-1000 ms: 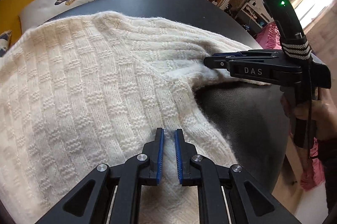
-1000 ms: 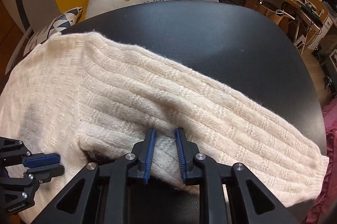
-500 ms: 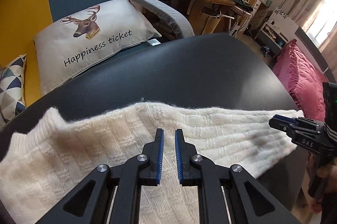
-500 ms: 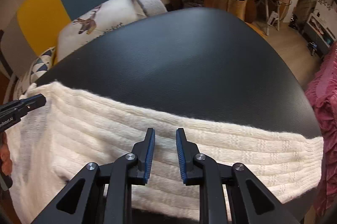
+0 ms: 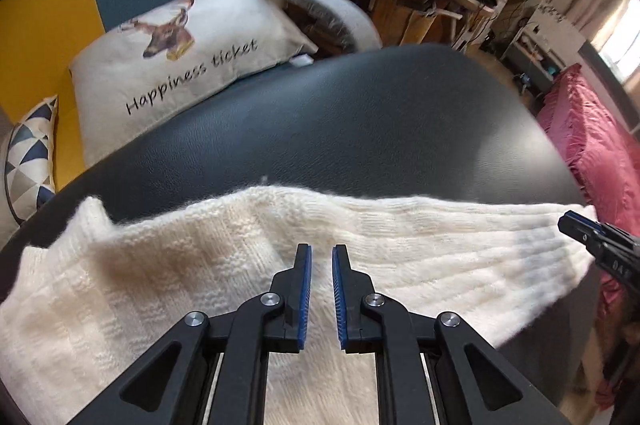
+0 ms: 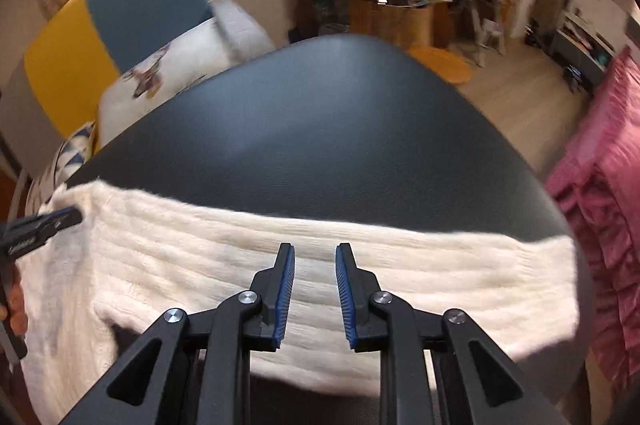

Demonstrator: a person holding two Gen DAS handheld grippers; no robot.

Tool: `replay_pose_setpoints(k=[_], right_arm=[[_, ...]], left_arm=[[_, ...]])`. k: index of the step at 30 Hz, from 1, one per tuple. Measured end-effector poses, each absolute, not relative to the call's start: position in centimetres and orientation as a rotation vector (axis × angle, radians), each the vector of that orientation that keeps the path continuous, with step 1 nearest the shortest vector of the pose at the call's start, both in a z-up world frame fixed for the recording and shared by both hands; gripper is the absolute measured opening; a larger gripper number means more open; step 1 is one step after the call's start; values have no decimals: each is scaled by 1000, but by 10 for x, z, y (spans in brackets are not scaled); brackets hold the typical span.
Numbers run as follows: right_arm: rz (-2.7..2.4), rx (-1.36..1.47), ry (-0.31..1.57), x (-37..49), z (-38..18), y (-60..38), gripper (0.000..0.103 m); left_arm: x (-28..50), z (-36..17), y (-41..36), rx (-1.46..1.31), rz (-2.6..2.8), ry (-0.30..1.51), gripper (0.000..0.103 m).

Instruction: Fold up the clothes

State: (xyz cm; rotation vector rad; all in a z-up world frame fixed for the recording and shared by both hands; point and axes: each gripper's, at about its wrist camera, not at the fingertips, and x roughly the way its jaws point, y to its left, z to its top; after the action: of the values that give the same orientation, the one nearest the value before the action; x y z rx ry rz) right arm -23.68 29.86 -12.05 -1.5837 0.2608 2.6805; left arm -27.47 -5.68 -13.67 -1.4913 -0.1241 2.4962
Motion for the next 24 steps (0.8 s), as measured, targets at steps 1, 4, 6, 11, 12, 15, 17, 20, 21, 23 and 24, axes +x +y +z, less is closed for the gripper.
replay_pose_setpoints(k=[1,4,6,11,12,15,17,20,21,23,24], right_arm=[[2634,-1580,270,-233,-123,312,20],[2502,-1635,326,-227,-147,345,19],[2512,-1624,327,-225,-150,350,19],[2649,-1583,241,-227,-125,303,22],[2722,-1585,222,-228,-117,283,22],[2959,-1629,165,-231,-100,206,22],[3097,-1681,109,-238,-93,144,22],[3227,-1784,-34,-252,-92,47,22],[3251,-1812,-101,-255,-92,16,22],[3273,-1852,-224,-260,-93,-37,22],[3271,-1895,-243,-265,-95,-57,22]], left_arm=[[-271,-134,-57,-1486,2499,-130,11],[-255,-130,-61,-1475,2513,-148,11],[-237,-130,-66,-1477,2528,-165,11],[-177,-140,-115,-1525,2597,-305,11],[-167,-142,-129,-1530,2621,-331,11],[-149,-142,-174,-1528,2694,-396,11],[-141,-141,-205,-1520,2743,-437,11],[-129,-139,-251,-1507,2816,-500,11],[-126,-138,-266,-1502,2840,-519,11],[-130,-137,-282,-1492,2858,-515,11],[-138,-135,-286,-1488,2844,-500,11]])
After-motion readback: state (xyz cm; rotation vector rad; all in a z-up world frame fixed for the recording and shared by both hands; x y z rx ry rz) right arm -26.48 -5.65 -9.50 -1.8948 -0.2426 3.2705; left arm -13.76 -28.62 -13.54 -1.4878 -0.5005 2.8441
